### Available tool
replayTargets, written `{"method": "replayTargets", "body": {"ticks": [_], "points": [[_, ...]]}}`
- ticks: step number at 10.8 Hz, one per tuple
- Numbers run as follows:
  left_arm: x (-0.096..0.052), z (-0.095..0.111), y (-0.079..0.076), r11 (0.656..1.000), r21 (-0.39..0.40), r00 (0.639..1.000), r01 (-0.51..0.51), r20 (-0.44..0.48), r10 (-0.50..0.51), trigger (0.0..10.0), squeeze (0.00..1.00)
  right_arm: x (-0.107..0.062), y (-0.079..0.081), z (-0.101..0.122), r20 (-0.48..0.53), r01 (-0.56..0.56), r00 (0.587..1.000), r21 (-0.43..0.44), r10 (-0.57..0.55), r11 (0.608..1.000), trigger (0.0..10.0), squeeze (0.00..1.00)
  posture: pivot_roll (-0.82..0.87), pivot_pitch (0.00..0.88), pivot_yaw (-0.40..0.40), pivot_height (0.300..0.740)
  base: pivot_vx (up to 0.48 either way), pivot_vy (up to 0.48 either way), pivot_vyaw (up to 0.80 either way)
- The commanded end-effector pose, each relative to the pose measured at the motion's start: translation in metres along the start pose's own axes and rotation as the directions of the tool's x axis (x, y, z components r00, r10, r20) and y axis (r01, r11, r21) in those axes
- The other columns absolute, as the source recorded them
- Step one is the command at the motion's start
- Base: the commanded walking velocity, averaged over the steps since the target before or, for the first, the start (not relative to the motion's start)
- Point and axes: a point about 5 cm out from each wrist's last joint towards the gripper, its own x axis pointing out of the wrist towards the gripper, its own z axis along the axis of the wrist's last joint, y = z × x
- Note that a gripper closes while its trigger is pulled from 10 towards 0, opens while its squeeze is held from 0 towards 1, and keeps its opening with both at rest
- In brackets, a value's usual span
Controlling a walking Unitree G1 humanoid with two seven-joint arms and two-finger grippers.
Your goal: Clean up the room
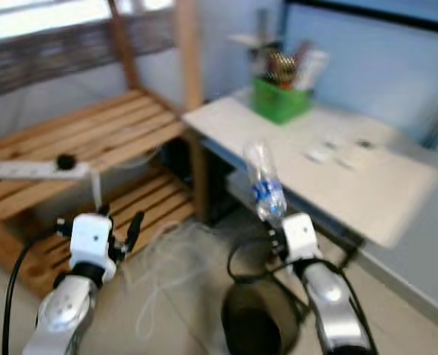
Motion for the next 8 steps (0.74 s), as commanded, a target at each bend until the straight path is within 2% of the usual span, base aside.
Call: {"method": "replayTargets", "body": {"ticks": [1,3,6,8], "points": [[0.000,0.000,0.002,1.000,0.006,1.000,-0.012,-0.001,0.012,10.0,0.00,0.003,0.002,0.008,0.036,-0.015,0.999,-0.022,0.016,1.000,10.0,0.00,-0.09,0.000,0.065,0.740,0.000,0.000,0.00],[0.003,0.002,0.001,1.000,-0.003,1.000,-0.008,0.011,0.008,10.0,0.00,0.004,-0.001,0.006,0.032,-0.018,0.999,-0.029,0.019,0.999,10.0,0.00,-0.10,0.000,0.064,0.740,0.292,-0.377,0.00],[0.006,0.000,0.001,0.999,0.015,1.000,-0.031,-0.003,0.031,10.0,0.00,0.004,0.001,0.005,0.026,-0.024,0.999,-0.035,0.025,0.999,10.0,0.00,-0.10,0.000,0.066,0.740,0.000,0.000,0.00],[0.006,-0.001,0.000,1.000,0.002,1.000,-0.023,-0.011,0.023,10.0,0.00,0.003,-0.002,-0.007,-0.041,-0.028,0.999,-0.072,0.025,0.997,10.0,0.00,-0.09,0.000,0.067,0.740,0.000,0.000,0.00]]}}
